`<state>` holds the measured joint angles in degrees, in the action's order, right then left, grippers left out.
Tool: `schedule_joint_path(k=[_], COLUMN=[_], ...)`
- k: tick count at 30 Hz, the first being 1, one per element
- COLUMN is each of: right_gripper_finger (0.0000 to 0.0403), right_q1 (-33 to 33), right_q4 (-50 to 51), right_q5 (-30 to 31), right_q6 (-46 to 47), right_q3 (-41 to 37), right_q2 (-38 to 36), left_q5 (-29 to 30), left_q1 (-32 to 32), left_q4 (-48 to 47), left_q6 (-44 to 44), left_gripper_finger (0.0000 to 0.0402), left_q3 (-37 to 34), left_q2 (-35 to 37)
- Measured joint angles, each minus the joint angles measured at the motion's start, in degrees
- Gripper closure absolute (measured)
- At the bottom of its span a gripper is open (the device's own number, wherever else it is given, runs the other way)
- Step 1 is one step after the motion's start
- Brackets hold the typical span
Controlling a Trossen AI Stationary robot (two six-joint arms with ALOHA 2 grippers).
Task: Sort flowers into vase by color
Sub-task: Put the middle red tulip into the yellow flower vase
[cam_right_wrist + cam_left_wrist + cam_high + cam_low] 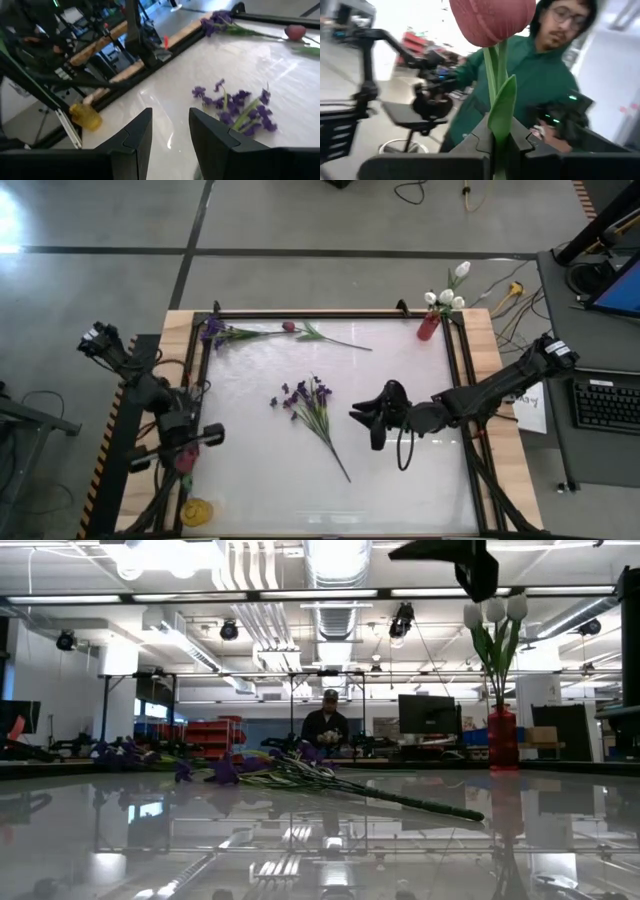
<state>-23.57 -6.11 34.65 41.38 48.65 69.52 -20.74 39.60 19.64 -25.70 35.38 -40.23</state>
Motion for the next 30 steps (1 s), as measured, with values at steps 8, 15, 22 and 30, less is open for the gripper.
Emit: schedule_joint_path(k=[8,15,22,30], right_gripper_finger=[0.0284,0.0284,0.0284,0.0284], right_q1=[-0.04,-0.04,-0.02,-0.02], right_q4=[9.33,19.01,25.64,28.9], right_q5=[4.89,9.27,10.56,10.52], right_q6=[2.23,1.19,-0.11,0.0], right_q3=[9.78,21.49,30.61,35.79], right_q2=[0.14,2.91,7.68,12.97], left_q5=[-1.82,-7.49,-8.85,-8.49], left_q1=[7.76,10.65,11.97,11.99], left_q4=[0.37,0.47,0.04,0.51], left_q6=[4.15,7.71,8.99,9.33], left_gripper_finger=[0.0401,0.0401,0.0401,0.0401], left_q3=[-4.11,-4.48,-6.49,-8.62], left_q2=[1.59,3.41,2.22,1.93])
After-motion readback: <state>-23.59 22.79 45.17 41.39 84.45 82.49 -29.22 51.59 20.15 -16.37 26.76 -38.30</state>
